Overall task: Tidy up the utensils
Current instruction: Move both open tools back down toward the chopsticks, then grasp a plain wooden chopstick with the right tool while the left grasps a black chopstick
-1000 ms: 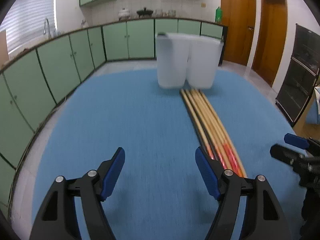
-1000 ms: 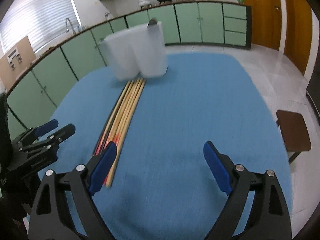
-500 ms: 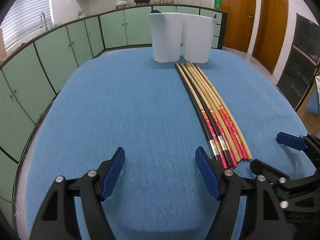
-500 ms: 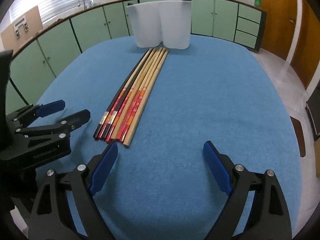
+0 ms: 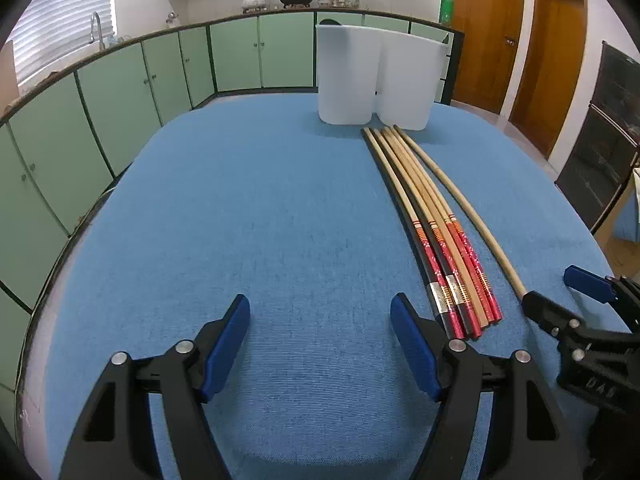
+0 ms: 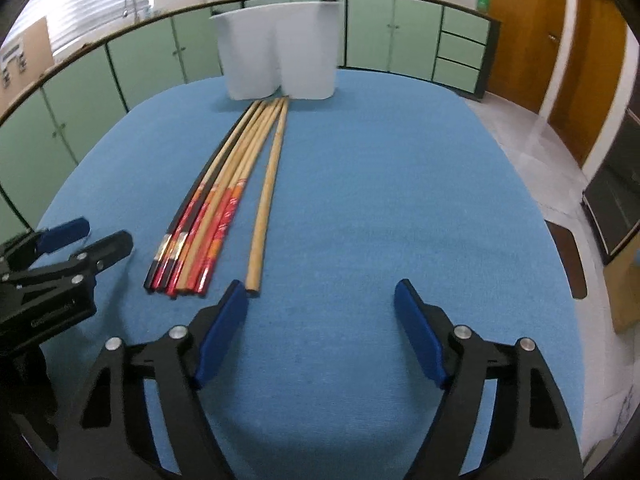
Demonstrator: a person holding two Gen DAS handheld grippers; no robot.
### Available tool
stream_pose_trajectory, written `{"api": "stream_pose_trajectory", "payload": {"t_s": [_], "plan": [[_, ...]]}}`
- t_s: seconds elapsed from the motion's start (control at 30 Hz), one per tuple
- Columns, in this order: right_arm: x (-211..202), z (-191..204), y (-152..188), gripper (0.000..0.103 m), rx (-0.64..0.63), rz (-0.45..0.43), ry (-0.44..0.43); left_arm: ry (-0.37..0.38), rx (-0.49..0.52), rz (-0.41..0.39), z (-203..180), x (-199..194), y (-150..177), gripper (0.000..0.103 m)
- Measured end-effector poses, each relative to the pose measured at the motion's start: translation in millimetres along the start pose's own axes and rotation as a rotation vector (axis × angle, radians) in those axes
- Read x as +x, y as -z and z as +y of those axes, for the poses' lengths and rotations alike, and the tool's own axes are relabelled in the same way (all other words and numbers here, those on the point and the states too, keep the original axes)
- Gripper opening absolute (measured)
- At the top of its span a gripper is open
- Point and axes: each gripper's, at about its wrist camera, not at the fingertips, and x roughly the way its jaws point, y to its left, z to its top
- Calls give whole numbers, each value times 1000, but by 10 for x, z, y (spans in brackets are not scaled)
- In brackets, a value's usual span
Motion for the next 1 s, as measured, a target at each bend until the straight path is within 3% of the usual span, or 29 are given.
{"api": "stream_pose_trajectory", "payload": {"t_s": [0.13,0.23,0.3,0.33,0.67,1.0], "plan": [[3,38,2,55,-10,-2,-78,-4,26,-9,-57,-15,7,71],[39,98,-19,33,-31,8,-87,-1,30,-12,-60,-29,29,71],[43,101,-23,12,-35,11,-98,1,31,-11,-66,-34,33,71],[49,106,-31,8,-35,11,-102,5,32,-9,-67,-32,33,72],[35,-37,-24,6,1,7,-83,68,79,-4,-216,-65,67,71],[49,-42,-29,6,6,8,-87,71,95,24,-274,-33,64,73]]}}
